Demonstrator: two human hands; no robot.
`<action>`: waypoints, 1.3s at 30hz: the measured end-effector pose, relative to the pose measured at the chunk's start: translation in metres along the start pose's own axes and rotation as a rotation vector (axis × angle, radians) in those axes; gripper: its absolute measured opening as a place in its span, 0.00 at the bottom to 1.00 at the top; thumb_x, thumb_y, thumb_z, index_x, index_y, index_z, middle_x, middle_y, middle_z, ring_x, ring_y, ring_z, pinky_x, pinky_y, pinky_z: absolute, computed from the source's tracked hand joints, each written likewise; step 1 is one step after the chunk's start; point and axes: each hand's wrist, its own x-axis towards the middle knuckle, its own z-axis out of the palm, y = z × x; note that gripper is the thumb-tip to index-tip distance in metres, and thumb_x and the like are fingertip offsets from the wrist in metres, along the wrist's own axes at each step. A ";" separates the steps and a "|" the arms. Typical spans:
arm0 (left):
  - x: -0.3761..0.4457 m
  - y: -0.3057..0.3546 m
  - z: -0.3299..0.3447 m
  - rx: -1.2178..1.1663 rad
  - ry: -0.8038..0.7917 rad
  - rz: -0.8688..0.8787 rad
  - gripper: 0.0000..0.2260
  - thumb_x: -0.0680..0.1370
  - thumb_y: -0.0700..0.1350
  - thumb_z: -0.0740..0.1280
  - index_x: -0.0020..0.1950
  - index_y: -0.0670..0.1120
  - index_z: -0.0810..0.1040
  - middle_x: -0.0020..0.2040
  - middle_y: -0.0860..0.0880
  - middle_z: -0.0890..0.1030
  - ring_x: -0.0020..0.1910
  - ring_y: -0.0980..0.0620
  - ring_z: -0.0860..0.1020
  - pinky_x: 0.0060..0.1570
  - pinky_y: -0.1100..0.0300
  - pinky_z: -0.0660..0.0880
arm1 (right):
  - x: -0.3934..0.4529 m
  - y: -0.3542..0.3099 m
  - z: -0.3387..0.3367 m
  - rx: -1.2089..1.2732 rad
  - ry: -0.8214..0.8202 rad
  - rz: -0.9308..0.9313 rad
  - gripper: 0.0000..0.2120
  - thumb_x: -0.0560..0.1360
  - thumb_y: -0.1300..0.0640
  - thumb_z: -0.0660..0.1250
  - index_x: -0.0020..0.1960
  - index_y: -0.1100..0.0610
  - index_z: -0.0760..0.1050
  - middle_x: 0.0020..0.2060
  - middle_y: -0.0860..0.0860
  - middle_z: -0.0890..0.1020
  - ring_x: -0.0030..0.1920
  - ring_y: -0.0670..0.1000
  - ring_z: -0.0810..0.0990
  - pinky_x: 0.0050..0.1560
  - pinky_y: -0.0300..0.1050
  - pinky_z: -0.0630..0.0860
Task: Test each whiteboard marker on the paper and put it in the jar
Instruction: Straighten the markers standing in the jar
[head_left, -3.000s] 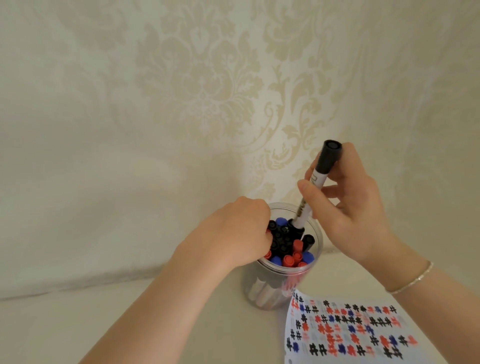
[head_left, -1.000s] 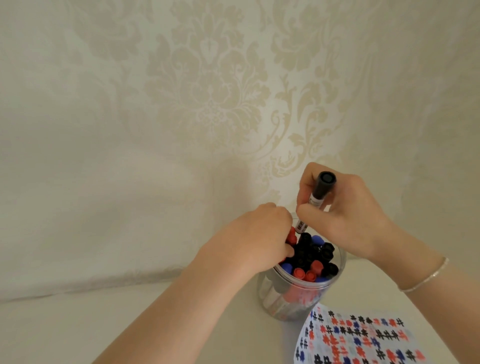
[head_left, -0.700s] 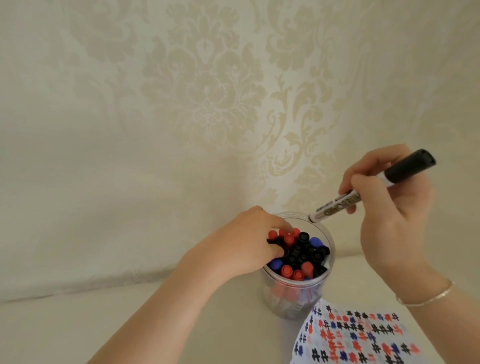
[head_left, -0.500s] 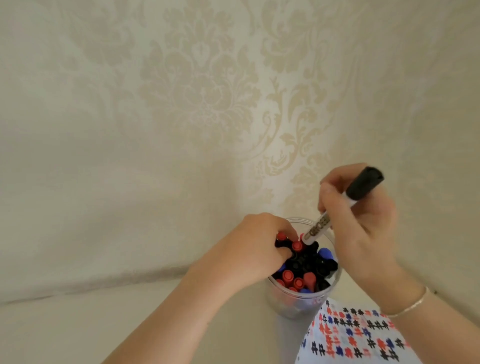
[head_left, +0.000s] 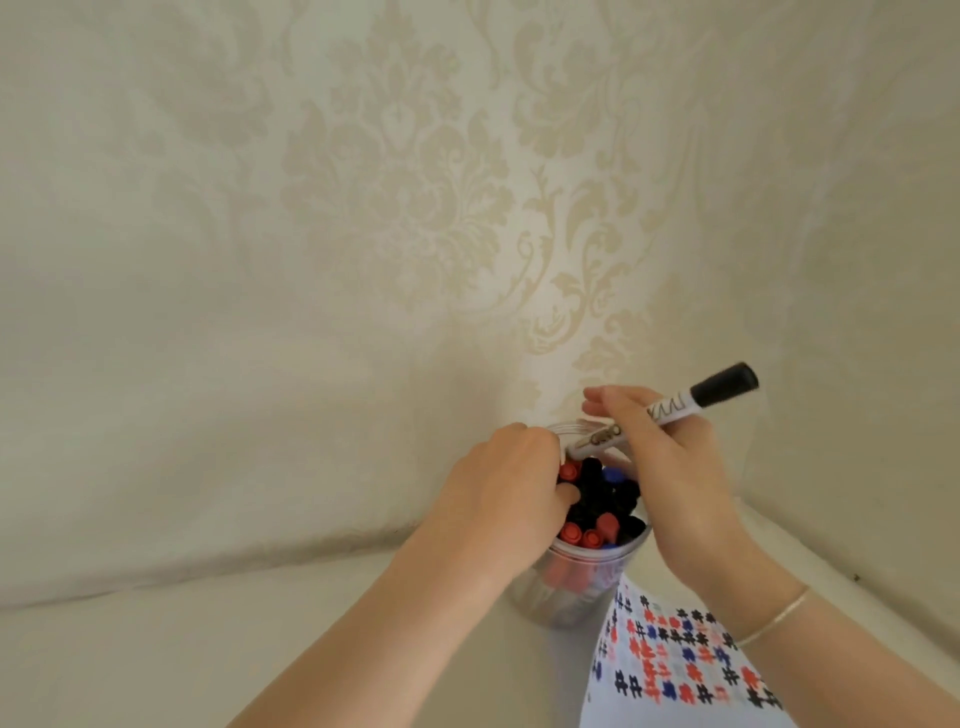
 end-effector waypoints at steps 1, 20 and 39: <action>0.000 -0.001 -0.001 0.001 0.031 0.002 0.13 0.78 0.52 0.64 0.59 0.49 0.75 0.52 0.48 0.74 0.52 0.44 0.77 0.45 0.54 0.72 | -0.001 0.000 0.003 0.050 0.044 -0.050 0.08 0.78 0.59 0.63 0.44 0.58 0.80 0.40 0.55 0.85 0.47 0.53 0.83 0.51 0.50 0.79; 0.013 -0.018 0.011 -0.079 0.042 0.131 0.10 0.79 0.47 0.62 0.56 0.49 0.81 0.58 0.52 0.77 0.55 0.47 0.77 0.52 0.52 0.74 | 0.004 0.027 0.009 0.036 0.107 -0.409 0.16 0.80 0.56 0.58 0.37 0.60 0.74 0.32 0.52 0.82 0.39 0.57 0.84 0.41 0.49 0.80; 0.015 -0.020 0.011 -0.004 0.048 0.106 0.13 0.77 0.49 0.61 0.60 0.51 0.78 0.67 0.55 0.70 0.57 0.47 0.77 0.54 0.53 0.75 | 0.013 0.031 -0.005 -0.515 0.044 -0.701 0.18 0.78 0.39 0.55 0.37 0.50 0.67 0.22 0.38 0.65 0.23 0.42 0.65 0.22 0.43 0.68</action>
